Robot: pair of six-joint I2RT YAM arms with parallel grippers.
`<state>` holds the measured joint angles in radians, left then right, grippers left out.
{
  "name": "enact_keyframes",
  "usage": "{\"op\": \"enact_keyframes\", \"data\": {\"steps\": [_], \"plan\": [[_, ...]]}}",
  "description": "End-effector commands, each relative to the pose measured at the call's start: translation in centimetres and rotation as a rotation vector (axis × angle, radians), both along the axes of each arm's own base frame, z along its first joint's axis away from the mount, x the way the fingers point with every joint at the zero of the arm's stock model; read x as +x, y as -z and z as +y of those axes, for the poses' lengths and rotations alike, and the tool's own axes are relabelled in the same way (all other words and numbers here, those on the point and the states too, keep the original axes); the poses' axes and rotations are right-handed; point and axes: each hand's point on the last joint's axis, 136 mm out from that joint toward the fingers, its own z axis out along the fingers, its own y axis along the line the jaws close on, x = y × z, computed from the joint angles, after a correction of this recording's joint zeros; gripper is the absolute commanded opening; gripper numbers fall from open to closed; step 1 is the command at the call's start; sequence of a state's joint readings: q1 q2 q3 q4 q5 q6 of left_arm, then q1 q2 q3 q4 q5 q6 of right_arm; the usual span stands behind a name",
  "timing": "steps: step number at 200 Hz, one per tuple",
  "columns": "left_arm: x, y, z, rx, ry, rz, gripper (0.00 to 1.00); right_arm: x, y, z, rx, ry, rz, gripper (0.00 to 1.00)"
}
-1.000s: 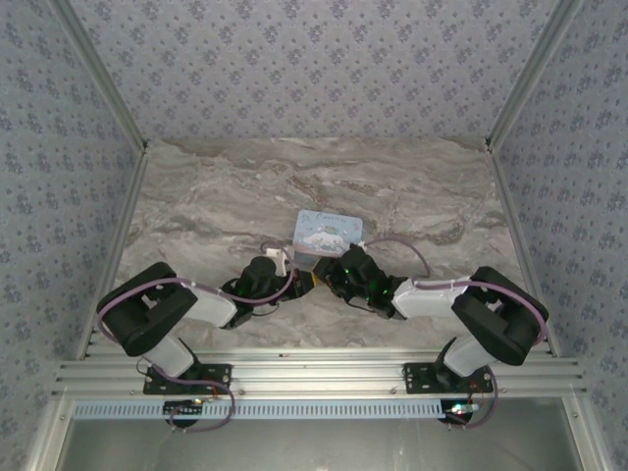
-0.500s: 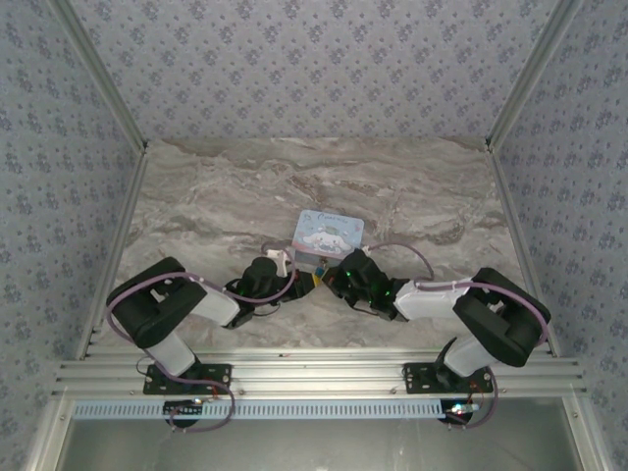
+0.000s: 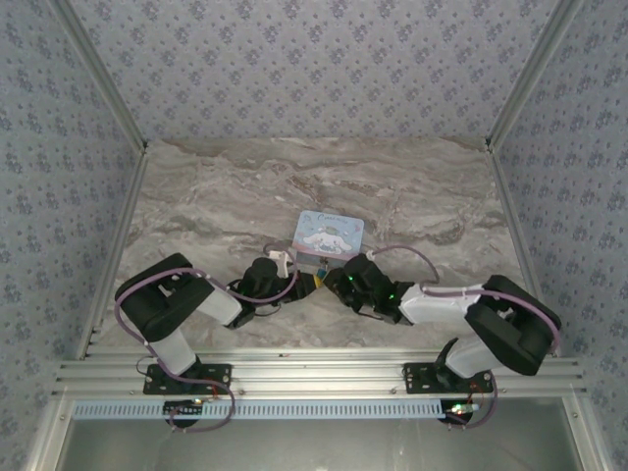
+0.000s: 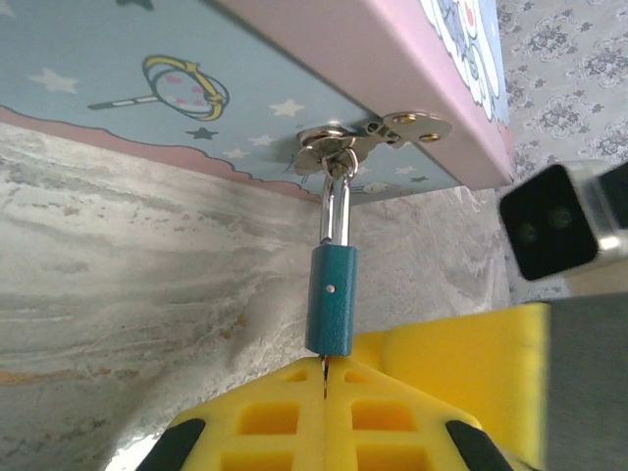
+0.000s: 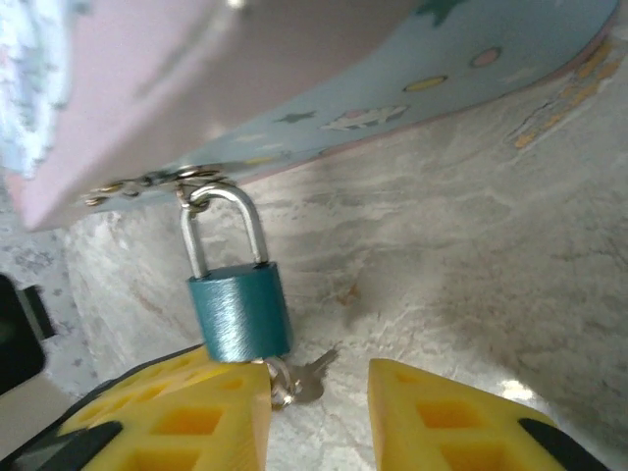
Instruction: Unlock a padlock with a key
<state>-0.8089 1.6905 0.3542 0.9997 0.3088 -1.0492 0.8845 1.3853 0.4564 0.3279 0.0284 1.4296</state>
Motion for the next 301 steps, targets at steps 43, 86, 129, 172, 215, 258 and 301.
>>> {"op": "enact_keyframes", "data": {"steps": [43, 86, 129, 172, 215, 258, 301], "plan": [[0.2, -1.4, -0.6, -0.066, 0.032, -0.027, 0.00, 1.0, -2.9, -1.6, -0.012, 0.074, -0.156, 0.47], [0.2, -1.5, -0.9, -0.087, 0.047, -0.025, 0.00, 1.4, -1.9, -0.4, 0.007, 0.057, -0.153, 0.49], [0.1, -1.7, -1.0, -0.103, 0.057, -0.020, 0.00, 2.0, -1.7, 0.5, 0.046, 0.068, -0.162, 0.49], [0.1, -1.9, -1.0, -0.112, 0.064, -0.020, 0.00, 2.4, -1.1, 0.9, 0.057, 0.080, -0.148, 0.48], [0.1, -1.7, -1.0, -0.117, 0.067, -0.014, 0.00, 2.3, -0.5, 1.8, 0.083, 0.066, -0.122, 0.49], [0.1, -1.7, -1.4, -0.140, 0.079, -0.002, 0.00, 2.5, -0.3, 2.8, 0.111, 0.044, -0.113, 0.47], [0.1, -1.6, -1.5, -0.144, 0.083, 0.003, 0.00, 2.6, -0.2, 3.3, 0.120, 0.026, -0.117, 0.29]]}}
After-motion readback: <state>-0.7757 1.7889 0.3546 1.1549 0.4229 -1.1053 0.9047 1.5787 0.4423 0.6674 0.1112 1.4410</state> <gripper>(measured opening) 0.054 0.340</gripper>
